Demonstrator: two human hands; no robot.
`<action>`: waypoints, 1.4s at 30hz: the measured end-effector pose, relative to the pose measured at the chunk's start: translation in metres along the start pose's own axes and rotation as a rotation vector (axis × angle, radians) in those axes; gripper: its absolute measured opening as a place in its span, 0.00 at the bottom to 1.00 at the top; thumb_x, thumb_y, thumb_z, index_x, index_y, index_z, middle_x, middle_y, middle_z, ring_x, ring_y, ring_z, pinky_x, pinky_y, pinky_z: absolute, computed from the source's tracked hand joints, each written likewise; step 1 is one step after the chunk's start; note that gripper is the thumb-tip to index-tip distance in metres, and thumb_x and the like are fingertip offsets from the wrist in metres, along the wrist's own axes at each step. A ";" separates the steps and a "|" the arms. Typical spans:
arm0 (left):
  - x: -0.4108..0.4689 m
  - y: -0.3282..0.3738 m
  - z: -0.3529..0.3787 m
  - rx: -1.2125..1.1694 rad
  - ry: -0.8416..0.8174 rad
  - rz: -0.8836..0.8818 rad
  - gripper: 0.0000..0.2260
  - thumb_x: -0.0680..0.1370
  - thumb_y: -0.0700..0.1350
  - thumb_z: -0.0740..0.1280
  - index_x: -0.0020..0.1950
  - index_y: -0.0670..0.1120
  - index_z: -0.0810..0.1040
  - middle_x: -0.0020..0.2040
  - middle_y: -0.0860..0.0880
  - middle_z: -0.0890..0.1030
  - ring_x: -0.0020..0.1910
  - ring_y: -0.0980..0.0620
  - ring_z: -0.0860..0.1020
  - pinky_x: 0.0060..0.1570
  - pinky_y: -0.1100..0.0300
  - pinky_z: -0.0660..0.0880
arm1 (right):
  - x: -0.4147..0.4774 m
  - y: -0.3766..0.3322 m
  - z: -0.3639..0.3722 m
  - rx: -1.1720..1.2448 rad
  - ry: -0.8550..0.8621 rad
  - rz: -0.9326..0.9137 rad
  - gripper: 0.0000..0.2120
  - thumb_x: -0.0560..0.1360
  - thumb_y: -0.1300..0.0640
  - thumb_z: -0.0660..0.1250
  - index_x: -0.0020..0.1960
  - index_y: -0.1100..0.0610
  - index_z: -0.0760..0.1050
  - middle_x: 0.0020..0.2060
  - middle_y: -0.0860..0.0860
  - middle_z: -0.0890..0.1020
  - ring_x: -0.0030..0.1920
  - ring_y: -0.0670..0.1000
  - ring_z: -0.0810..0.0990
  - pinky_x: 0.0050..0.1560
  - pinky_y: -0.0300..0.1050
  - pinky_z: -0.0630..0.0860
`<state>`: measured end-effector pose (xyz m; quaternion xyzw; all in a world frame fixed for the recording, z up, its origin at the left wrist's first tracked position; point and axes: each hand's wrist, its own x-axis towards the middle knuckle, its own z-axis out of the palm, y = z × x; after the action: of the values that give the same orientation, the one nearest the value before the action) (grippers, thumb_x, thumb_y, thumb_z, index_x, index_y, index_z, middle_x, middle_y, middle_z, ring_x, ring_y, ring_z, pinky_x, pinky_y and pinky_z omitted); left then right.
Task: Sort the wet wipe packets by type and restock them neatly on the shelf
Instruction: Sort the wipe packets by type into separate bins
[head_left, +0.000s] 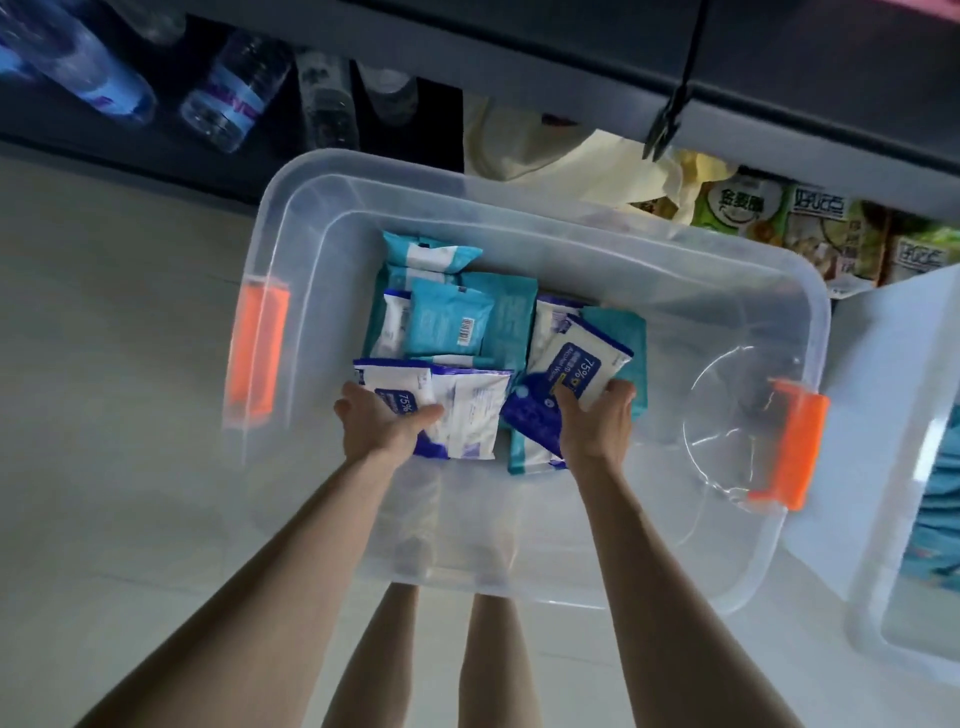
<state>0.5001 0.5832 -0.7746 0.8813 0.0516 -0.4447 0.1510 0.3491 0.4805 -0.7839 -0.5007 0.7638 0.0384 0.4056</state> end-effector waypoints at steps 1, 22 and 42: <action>0.001 -0.001 -0.001 0.050 0.000 0.016 0.37 0.66 0.52 0.78 0.66 0.39 0.64 0.66 0.40 0.68 0.66 0.43 0.68 0.61 0.51 0.68 | 0.000 -0.001 0.001 0.043 -0.013 0.014 0.20 0.74 0.55 0.69 0.61 0.62 0.67 0.55 0.56 0.76 0.53 0.56 0.75 0.44 0.46 0.69; -0.001 -0.006 0.020 0.229 -0.194 0.149 0.26 0.70 0.56 0.73 0.60 0.42 0.74 0.56 0.44 0.80 0.53 0.42 0.78 0.52 0.51 0.75 | 0.000 -0.001 0.019 0.221 -0.126 -0.139 0.17 0.76 0.61 0.67 0.60 0.57 0.63 0.58 0.55 0.75 0.57 0.56 0.75 0.57 0.54 0.77; -0.014 0.002 0.012 0.026 -0.298 0.167 0.11 0.76 0.46 0.70 0.55 0.42 0.79 0.50 0.46 0.81 0.45 0.49 0.78 0.36 0.63 0.71 | 0.013 -0.007 0.001 0.279 -0.245 -0.046 0.07 0.76 0.61 0.67 0.53 0.58 0.73 0.48 0.51 0.79 0.47 0.50 0.78 0.40 0.39 0.75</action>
<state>0.4826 0.5785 -0.7695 0.8087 -0.0508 -0.5570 0.1819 0.3529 0.4674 -0.7906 -0.4485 0.6949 -0.0165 0.5619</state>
